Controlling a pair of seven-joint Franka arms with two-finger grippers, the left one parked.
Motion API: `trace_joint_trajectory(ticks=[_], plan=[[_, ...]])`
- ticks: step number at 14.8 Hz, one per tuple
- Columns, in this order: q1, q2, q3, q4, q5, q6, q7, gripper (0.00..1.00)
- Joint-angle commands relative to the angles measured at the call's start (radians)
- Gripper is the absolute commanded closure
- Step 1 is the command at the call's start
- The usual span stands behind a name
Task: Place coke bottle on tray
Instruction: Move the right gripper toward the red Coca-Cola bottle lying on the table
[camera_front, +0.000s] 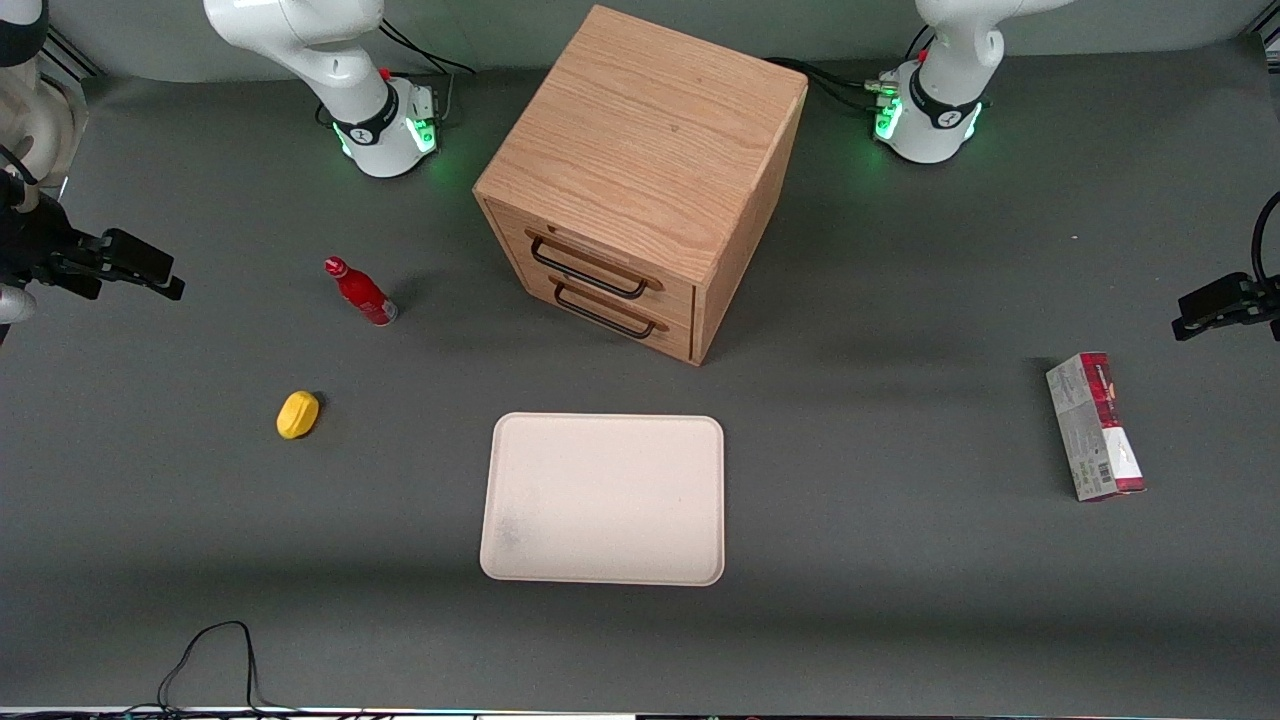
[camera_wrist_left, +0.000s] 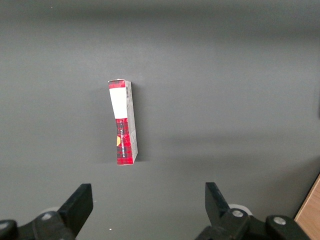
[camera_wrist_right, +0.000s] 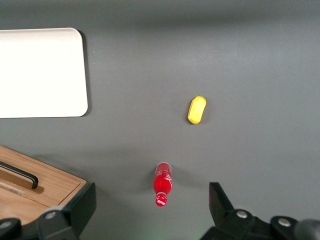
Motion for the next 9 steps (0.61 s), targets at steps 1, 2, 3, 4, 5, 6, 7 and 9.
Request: trace_joint_trajectory(ticks=[1,2,3,4,5,6,7,9], plan=[[0.007,0.002,-0.002,0.011,0.012,-0.016,-0.021,0.00],[0.005,0.002,0.000,0.012,0.013,-0.018,-0.014,0.00],[0.005,0.002,0.000,0.009,0.013,-0.018,-0.010,0.00],[0.007,0.002,0.003,0.000,0.012,-0.018,-0.008,0.00],[0.010,0.000,0.009,-0.020,0.010,-0.018,-0.008,0.00],[0.010,-0.011,0.012,-0.056,0.010,-0.021,-0.008,0.00],[0.010,-0.055,0.012,-0.131,0.010,-0.016,-0.020,0.00],[0.020,-0.185,0.012,-0.347,0.010,0.084,-0.025,0.00]])
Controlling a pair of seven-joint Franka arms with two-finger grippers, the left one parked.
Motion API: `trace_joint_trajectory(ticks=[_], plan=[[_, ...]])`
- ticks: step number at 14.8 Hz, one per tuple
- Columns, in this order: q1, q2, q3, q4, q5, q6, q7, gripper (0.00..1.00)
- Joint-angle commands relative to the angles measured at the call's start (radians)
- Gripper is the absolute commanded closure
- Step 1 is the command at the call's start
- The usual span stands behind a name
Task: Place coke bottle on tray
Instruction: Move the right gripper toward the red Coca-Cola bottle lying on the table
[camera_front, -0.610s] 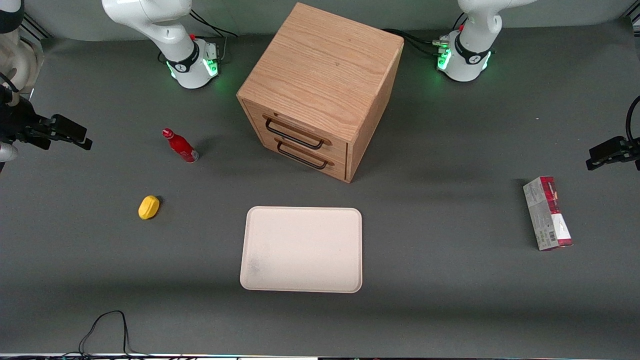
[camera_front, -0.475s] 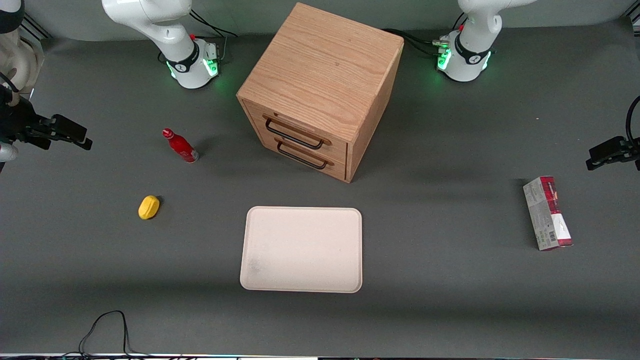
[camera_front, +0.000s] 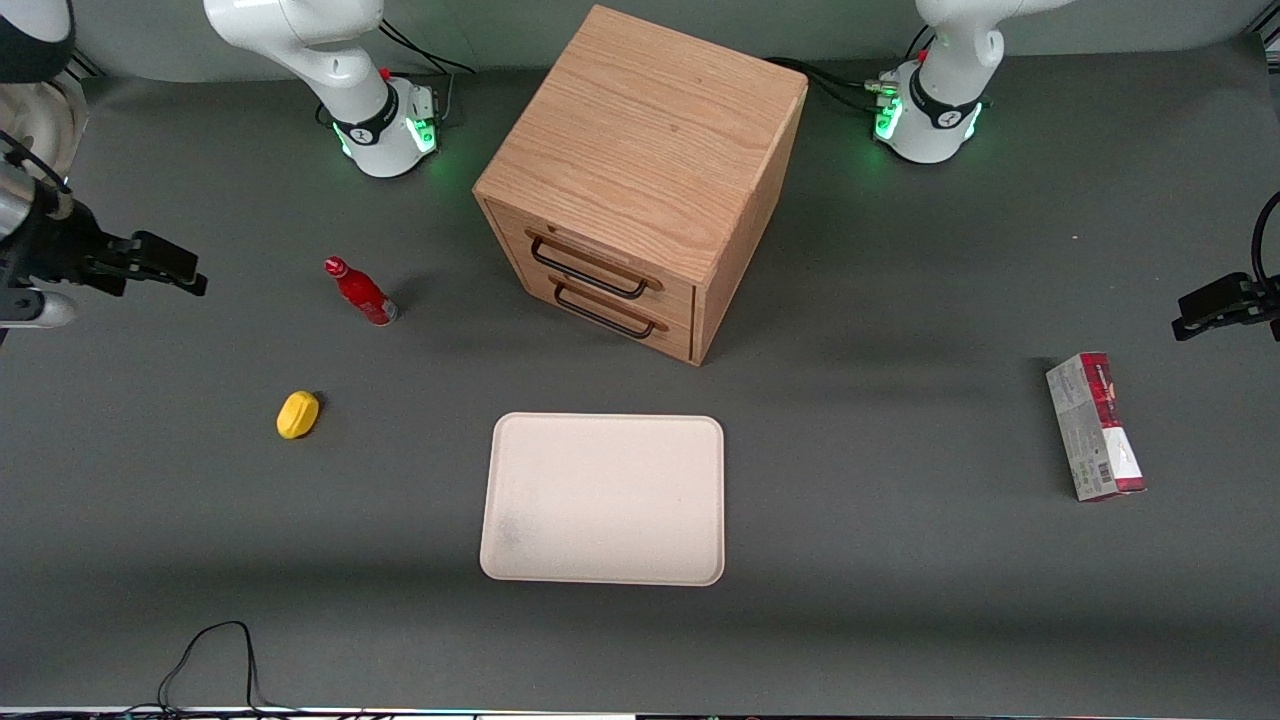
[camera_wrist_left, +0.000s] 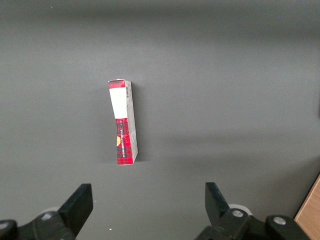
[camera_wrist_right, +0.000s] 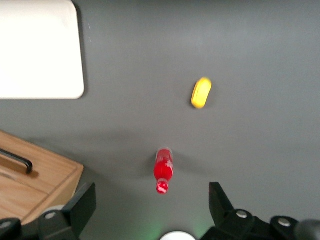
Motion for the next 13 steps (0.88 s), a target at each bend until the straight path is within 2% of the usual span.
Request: trace_joint_trajectory(ticks=[1,3,6,8,12,13], plan=[[0.034,-0.218,-0.007,-0.343,0.010,0.153,-0.022,0.00],[0.050,-0.298,-0.010,-0.521,0.010,0.250,-0.021,0.00],[0.061,-0.353,-0.013,-0.701,0.006,0.378,-0.021,0.00],[0.072,-0.381,-0.013,-0.815,-0.029,0.480,-0.021,0.00],[0.074,-0.393,-0.016,-0.964,-0.042,0.633,-0.022,0.00],[0.074,-0.393,-0.016,-0.988,-0.065,0.661,-0.022,0.00]])
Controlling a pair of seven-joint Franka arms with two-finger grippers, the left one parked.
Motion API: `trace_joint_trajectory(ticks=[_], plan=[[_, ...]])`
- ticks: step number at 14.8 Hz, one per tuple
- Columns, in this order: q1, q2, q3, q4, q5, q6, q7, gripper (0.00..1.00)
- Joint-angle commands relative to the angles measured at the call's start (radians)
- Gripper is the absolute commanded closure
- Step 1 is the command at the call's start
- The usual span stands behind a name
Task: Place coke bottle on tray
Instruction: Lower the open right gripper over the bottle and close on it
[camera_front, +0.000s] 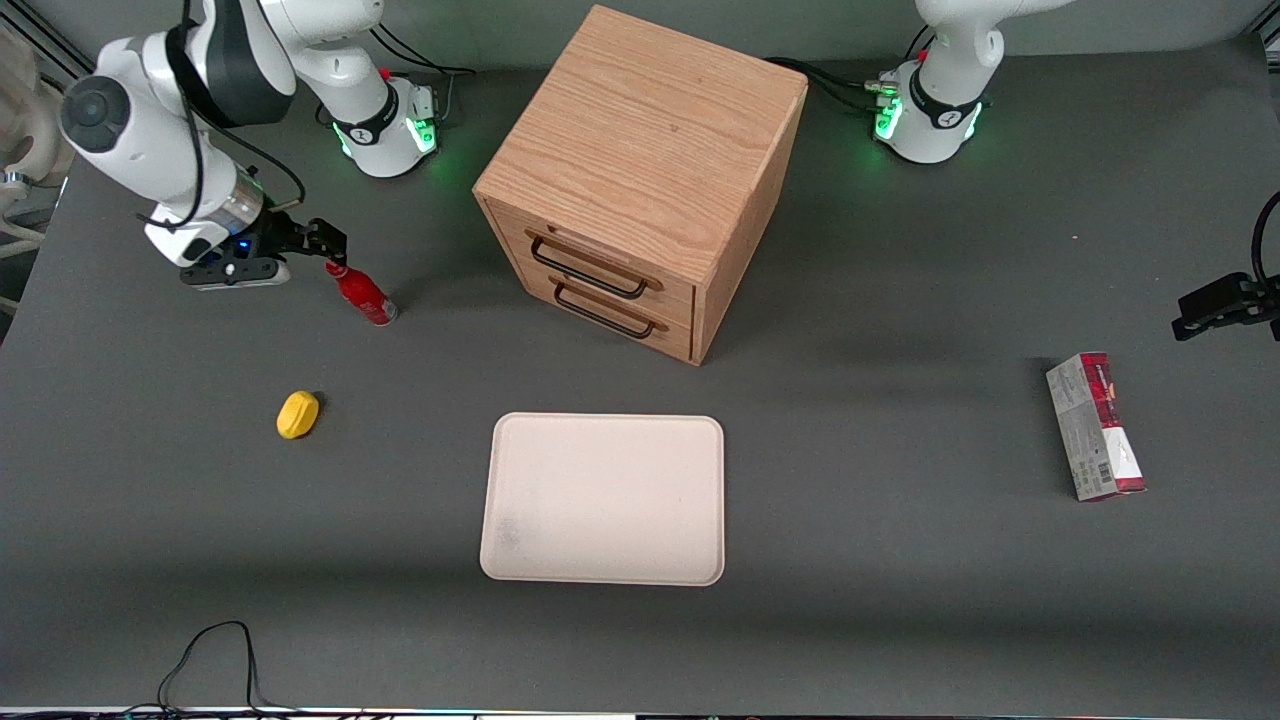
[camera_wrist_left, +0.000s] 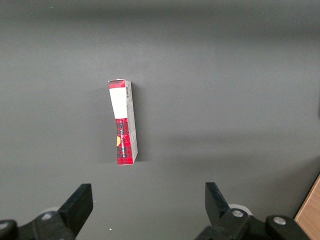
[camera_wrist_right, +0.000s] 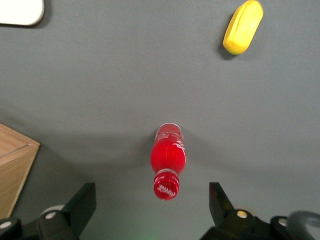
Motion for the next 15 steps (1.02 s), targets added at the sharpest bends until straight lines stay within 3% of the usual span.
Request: trace_joint_trajectory(ticks=[1,13,14,15], plan=[[0.012,-0.045,-0.015,-0.094,-0.054,0.075,-0.017,0.00],[0.009,-0.011,-0.016,-0.195,-0.057,0.240,-0.017,0.01],[0.008,-0.005,-0.016,-0.198,-0.057,0.244,-0.015,0.02],[0.008,-0.005,-0.016,-0.198,-0.057,0.244,-0.017,0.10]])
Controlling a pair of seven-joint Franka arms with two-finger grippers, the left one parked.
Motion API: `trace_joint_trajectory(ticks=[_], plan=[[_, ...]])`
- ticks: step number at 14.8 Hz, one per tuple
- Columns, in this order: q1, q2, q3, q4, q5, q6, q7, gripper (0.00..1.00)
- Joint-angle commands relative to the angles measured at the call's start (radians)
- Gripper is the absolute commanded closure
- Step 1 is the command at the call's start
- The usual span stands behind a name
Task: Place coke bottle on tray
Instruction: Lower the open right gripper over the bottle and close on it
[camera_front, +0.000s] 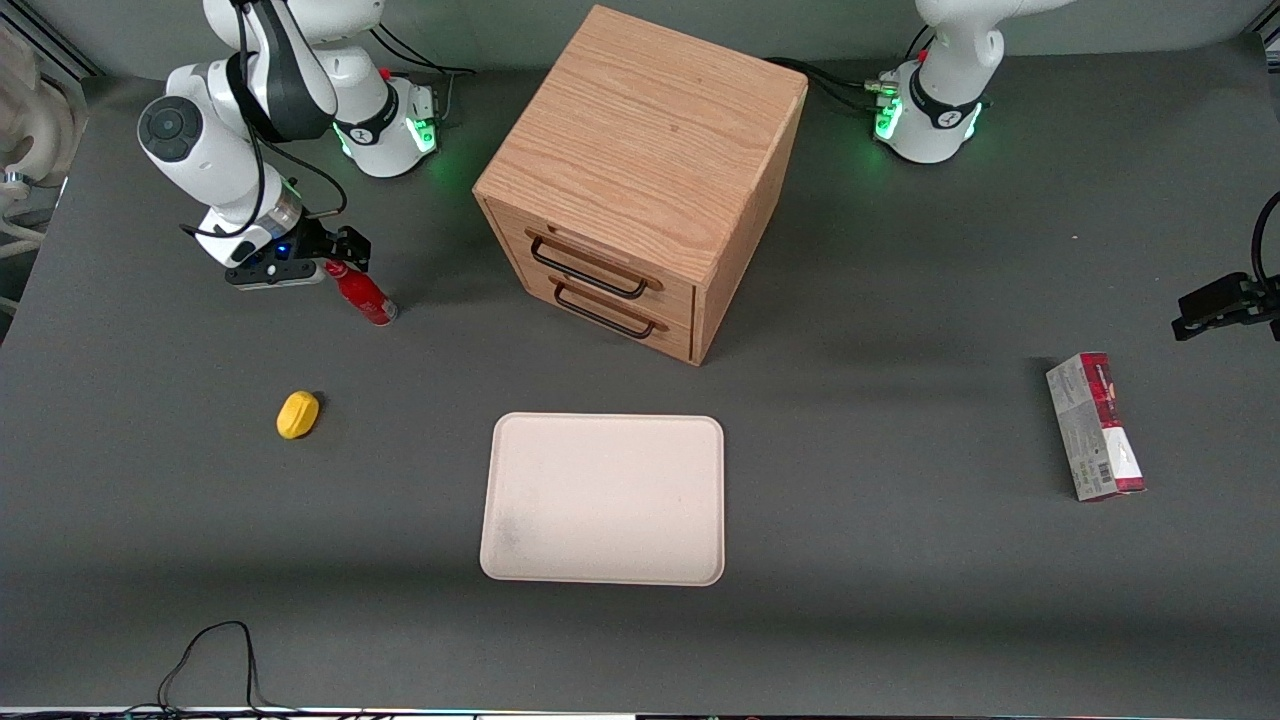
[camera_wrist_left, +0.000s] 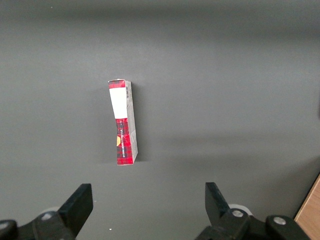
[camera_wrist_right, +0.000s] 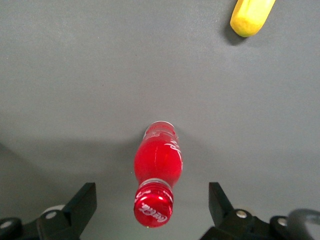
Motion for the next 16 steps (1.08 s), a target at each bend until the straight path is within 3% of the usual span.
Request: trace_joint_trajectory(ticks=[1,5,6,12,16], plan=[[0.009,-0.002,-0.013,-0.015,-0.012,0.025,-0.017,0.20],[0.008,0.001,-0.013,-0.015,-0.012,0.025,-0.015,0.90],[0.008,0.003,-0.013,-0.013,-0.012,0.024,-0.015,1.00],[0.002,0.004,-0.013,0.016,-0.011,-0.001,-0.012,1.00],[-0.014,0.056,-0.011,0.173,-0.009,-0.129,-0.012,1.00]])
